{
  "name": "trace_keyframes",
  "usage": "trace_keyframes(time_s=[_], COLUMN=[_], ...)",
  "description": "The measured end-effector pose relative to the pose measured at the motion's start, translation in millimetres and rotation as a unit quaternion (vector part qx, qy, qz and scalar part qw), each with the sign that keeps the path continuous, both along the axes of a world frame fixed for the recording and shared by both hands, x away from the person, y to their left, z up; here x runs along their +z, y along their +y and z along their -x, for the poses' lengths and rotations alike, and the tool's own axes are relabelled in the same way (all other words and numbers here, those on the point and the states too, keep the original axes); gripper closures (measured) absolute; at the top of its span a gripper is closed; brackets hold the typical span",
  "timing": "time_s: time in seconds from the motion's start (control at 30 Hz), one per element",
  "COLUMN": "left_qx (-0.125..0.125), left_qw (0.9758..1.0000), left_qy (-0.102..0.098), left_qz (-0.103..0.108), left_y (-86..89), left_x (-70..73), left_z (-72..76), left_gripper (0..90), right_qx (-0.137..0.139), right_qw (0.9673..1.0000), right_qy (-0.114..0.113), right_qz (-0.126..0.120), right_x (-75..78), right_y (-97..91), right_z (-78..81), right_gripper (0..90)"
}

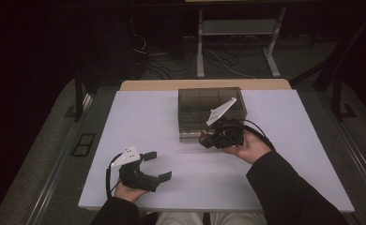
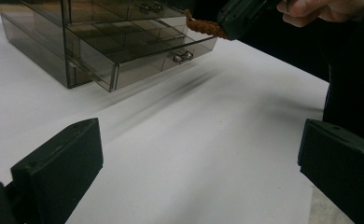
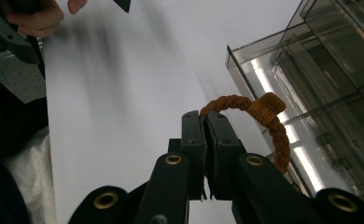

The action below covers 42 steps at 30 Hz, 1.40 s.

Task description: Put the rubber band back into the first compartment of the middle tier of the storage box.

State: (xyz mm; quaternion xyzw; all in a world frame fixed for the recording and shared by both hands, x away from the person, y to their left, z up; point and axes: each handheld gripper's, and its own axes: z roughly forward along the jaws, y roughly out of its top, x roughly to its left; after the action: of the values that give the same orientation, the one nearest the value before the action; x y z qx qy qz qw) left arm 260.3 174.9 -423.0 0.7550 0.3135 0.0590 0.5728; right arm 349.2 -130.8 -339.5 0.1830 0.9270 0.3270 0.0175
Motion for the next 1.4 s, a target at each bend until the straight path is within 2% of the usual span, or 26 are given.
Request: trace_keyframes(time_s=[0.4, 0.6, 0.93, 1.13, 1.4], left_qx=[0.002, 0.002, 0.003, 0.003, 0.001], left_qw=[1.0000, 1.0000, 0.9999, 0.9999, 0.9999], left_qy=[0.002, 0.001, 0.002, 0.002, 0.002], left_qz=[0.007, 0.007, 0.010, 0.011, 0.011], left_y=[0.7, 1.6, 2.1, 2.2, 2.2], left_x=[0.4, 0.7, 1.0, 1.1, 1.2], left_z=[0.6, 0.4, 0.5, 0.5, 0.4], left_gripper=[0.0, 0.0, 0.0, 0.0, 0.0], right_qx=[-0.001, 0.005, -0.005, -0.010, -0.017], right_qw=[1.0000, 0.9998, 0.9999, 0.9999, 0.9998], right_qy=[-0.003, -0.017, -0.009, -0.008, -0.008], right_qz=[0.003, 0.006, 0.007, 0.004, 0.002], right_x=[10.1, 12.6, 15.5, 14.3, 5.4], right_y=[15.1, 20.8, 29.5, 31.6, 33.1], right_z=[-15.4, -25.6, -39.8, -47.2, -56.2], right_gripper=[85.5, 85.5, 85.5, 85.5, 85.5])
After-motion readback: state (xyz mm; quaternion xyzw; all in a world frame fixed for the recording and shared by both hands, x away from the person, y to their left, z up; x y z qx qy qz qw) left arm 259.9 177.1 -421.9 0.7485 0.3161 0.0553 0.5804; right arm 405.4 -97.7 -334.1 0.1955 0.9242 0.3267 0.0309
